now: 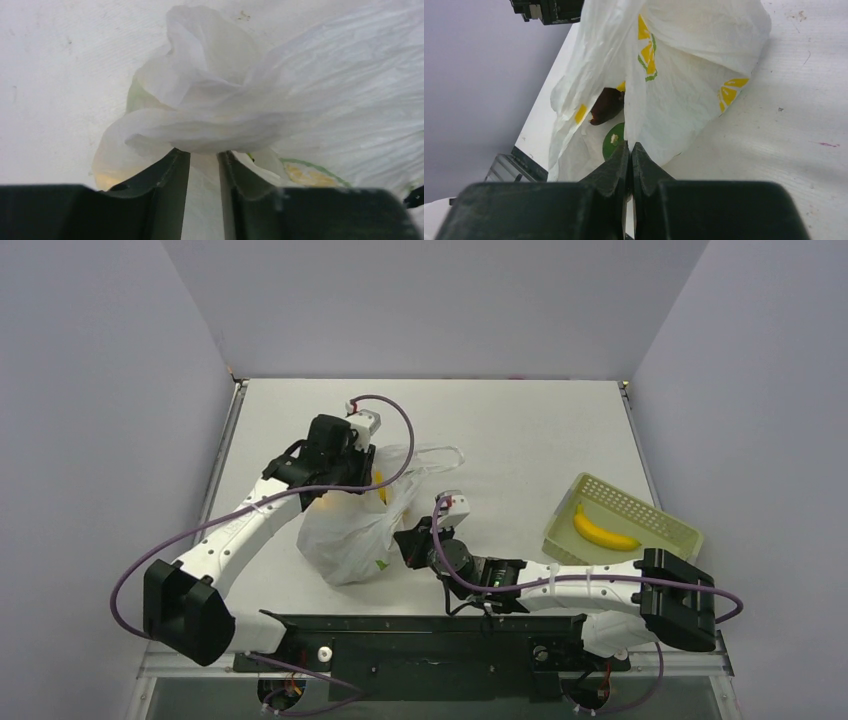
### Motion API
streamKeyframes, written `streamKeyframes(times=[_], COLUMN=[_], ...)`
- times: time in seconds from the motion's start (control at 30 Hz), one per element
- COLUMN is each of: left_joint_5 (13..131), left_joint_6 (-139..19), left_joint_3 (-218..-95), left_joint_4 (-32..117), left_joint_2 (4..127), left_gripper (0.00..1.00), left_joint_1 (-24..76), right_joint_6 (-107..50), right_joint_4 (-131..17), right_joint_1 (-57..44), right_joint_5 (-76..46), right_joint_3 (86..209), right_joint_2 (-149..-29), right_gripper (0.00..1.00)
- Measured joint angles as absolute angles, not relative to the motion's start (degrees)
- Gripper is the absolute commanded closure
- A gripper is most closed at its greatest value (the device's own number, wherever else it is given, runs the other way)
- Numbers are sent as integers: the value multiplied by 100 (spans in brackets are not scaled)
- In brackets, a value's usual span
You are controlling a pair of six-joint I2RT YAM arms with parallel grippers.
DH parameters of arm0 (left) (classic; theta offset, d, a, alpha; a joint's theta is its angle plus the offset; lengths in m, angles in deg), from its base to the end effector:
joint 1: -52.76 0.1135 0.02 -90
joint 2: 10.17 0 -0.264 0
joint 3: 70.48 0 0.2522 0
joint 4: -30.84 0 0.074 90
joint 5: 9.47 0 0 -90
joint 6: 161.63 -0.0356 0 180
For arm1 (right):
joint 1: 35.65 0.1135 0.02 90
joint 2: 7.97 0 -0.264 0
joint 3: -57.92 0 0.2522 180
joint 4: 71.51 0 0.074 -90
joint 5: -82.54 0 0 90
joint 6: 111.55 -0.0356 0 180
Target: Take the fake fruits out of the plastic bag
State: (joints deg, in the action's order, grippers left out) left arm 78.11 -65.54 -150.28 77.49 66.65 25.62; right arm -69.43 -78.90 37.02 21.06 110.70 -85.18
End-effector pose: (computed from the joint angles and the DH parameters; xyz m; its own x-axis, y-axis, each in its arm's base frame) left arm 0.2582 -0.1340 0.3080 -0.6622 0.2204 -0.7162 0.4150 0.9036 -0.1057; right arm 0.1032 0.2735 0.2358 -0.5798 0.3298 -0.7450 -0.4066 0.6753 0.6153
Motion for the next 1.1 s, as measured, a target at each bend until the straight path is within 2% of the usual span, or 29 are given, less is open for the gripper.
streamKeyframes(times=[0.03, 0.07, 0.27, 0.5, 0.63, 0.67, 0.77, 0.9, 1.0, 1.1], left_joint_5=[7875, 7910, 8010, 8192, 7752, 7538, 6854, 6251, 6045, 5912], left_joint_6=[-6618, -6736, -7217, -7328, -7343, -7343, -7337, -7221, -7175, -7166], left_joint_3=[-15000, -14941, -14193, -13597, -13459, -13459, -13459, -13459, -13463, -13465], left_joint_4=[7727, 7685, 7159, 6455, 5998, 5910, 5757, 5777, 5825, 5834], left_joint_2=[6696, 6702, 6267, 4742, 4267, 4274, 4541, 5065, 5240, 5229], left_gripper=[99, 100, 100, 100, 100, 100, 99, 93, 87, 77], left_joint_1=[2611, 2685, 3185, 3579, 3697, 3703, 3703, 3695, 3660, 3622], right_joint_6=[-6919, -6877, -6534, -5680, -5282, -5227, -5181, -5183, -5170, -5098], right_joint_4=[-7838, -7765, -7271, -6828, -6417, -6327, -6021, -5591, -5134, -4753], right_joint_1=[3702, 3700, 3398, 1910, 1411, 1411, 1433, 1488, 1503, 1464], right_joint_5=[2112, 2130, 2208, 1706, 1102, 971, 637, 510, 534, 547], right_joint_3=[11094, 11125, 11158, 11169, 11396, 11481, 11765, 11855, 11899, 12222], right_joint_2=[-8518, -8512, -8234, -7904, -8070, -8123, -8230, -8081, -7767, -7515], right_gripper=[100, 100, 100, 100, 99, 96, 73, 50, 40, 36])
